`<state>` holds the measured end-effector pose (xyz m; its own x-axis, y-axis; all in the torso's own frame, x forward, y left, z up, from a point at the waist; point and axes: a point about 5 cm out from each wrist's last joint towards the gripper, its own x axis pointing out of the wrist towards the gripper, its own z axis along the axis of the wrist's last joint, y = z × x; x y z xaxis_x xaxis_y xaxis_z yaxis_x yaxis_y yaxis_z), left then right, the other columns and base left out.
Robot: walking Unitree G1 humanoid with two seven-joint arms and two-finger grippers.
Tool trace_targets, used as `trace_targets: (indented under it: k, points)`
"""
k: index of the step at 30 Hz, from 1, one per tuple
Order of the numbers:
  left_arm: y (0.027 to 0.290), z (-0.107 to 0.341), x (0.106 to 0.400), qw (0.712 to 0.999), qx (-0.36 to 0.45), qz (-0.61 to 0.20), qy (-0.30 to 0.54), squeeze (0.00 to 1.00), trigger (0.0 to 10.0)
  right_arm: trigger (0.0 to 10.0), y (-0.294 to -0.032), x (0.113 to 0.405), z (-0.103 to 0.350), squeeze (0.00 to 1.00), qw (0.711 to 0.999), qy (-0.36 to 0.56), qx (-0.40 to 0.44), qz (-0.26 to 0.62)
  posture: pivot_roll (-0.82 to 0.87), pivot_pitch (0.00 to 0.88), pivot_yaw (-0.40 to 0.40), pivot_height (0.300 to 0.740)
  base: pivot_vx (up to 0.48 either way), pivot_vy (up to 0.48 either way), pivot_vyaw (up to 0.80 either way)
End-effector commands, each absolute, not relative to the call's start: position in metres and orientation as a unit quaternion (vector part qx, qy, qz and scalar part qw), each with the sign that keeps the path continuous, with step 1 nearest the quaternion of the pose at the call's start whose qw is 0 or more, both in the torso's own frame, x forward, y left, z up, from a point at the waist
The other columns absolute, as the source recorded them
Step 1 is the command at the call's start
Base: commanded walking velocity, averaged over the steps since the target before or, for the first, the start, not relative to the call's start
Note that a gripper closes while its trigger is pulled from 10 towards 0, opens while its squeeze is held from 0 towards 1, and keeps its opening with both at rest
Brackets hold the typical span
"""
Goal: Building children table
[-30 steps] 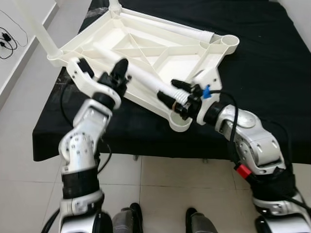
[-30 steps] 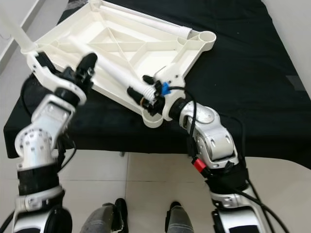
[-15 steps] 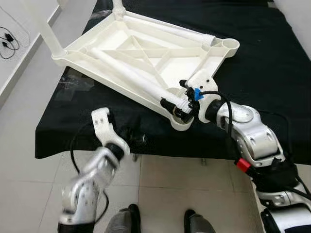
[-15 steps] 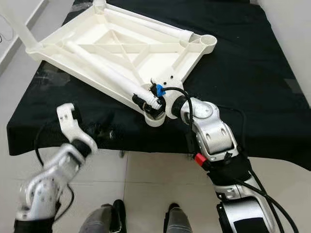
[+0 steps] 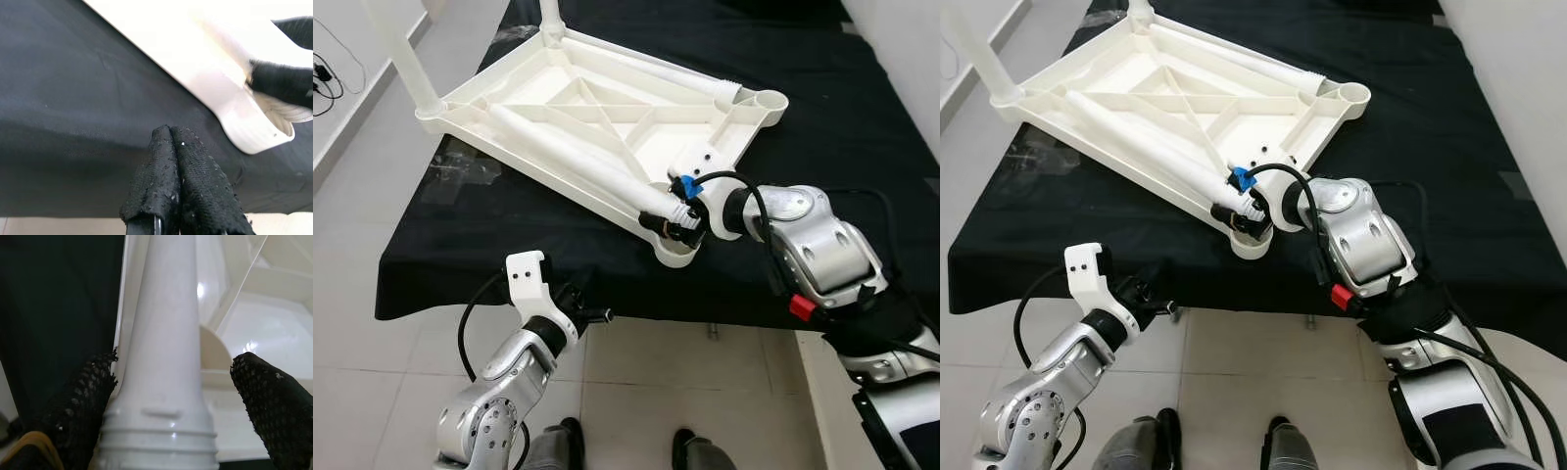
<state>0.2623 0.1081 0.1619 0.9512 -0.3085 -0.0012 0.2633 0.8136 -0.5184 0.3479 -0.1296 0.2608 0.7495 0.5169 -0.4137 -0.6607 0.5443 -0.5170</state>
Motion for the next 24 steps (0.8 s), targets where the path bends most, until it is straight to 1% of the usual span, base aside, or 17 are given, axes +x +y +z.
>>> trace_targets:
  k: [1,2,3,4,5,14,16,19,21,23,24]
  points:
    - [0.11,0.16,0.259,0.953,-0.265,-0.139,0.039,0.0,10.0,8.5,-0.134,0.349,0.254,0.0,0.861,0.137,-0.361,0.331,-0.06,0.244,-0.056,0.74,0.0,0.0,0.0]
    - [0.11,0.161,0.258,0.953,-0.266,-0.138,0.037,0.0,10.0,8.5,-0.137,0.35,0.253,0.0,0.858,0.147,-0.367,0.327,-0.06,0.244,-0.056,0.74,0.0,0.0,0.0]
    - [0.11,0.162,0.258,0.953,-0.268,-0.137,0.033,0.0,10.0,0.9,-0.139,0.351,0.253,0.0,0.858,0.156,-0.368,0.323,-0.07,0.241,-0.067,0.74,0.0,0.0,0.0]
    - [0.11,0.162,0.258,0.953,-0.268,-0.137,0.033,0.0,10.0,0.9,-0.139,0.351,0.253,0.0,0.858,0.156,-0.368,0.323,-0.07,0.241,-0.067,0.74,0.0,0.0,0.0]
    - [0.109,0.163,0.258,0.953,-0.27,-0.136,0.028,0.0,10.0,0.0,-0.141,0.352,0.254,0.0,0.857,0.163,-0.369,0.321,-0.07,0.24,-0.069,0.74,0.0,0.0,0.0]
    - [0.109,0.167,0.259,0.952,-0.273,-0.134,0.016,0.0,10.0,0.0,-0.143,0.354,0.258,0.0,0.858,0.169,-0.366,0.317,-0.07,0.237,-0.07,0.74,0.0,0.0,0.0]
    - [0.109,0.17,0.261,0.952,-0.274,-0.135,0.01,0.0,10.0,0.0,-0.142,0.354,0.259,0.0,0.862,0.163,-0.358,0.321,-0.07,0.235,-0.06,0.74,0.0,0.0,0.0]
    - [0.111,0.176,0.264,0.952,-0.275,-0.136,-0.001,0.0,10.0,0.0,-0.139,0.355,0.263,0.0,0.875,0.142,-0.334,0.32,-0.07,0.234,-0.055,0.74,0.0,0.0,0.0]
    - [0.113,0.183,0.268,0.951,-0.279,-0.136,-0.012,0.0,10.0,0.0,-0.136,0.358,0.272,0.0,0.9,0.111,-0.282,0.312,-0.06,0.233,-0.045,0.74,0.0,0.0,0.0]
    - [0.113,0.183,0.268,0.951,-0.279,-0.136,-0.012,0.0,10.0,0.0,-0.136,0.358,0.272,0.0,0.9,0.111,-0.282,0.312,-0.06,0.233,-0.045,0.74,0.0,0.0,0.0]
    - [0.115,0.19,0.271,0.948,-0.285,-0.137,-0.023,0.0,10.0,0.0,-0.136,0.36,0.279,0.0,0.916,0.085,-0.243,0.308,-0.06,0.233,-0.041,0.74,0.0,0.0,0.0]
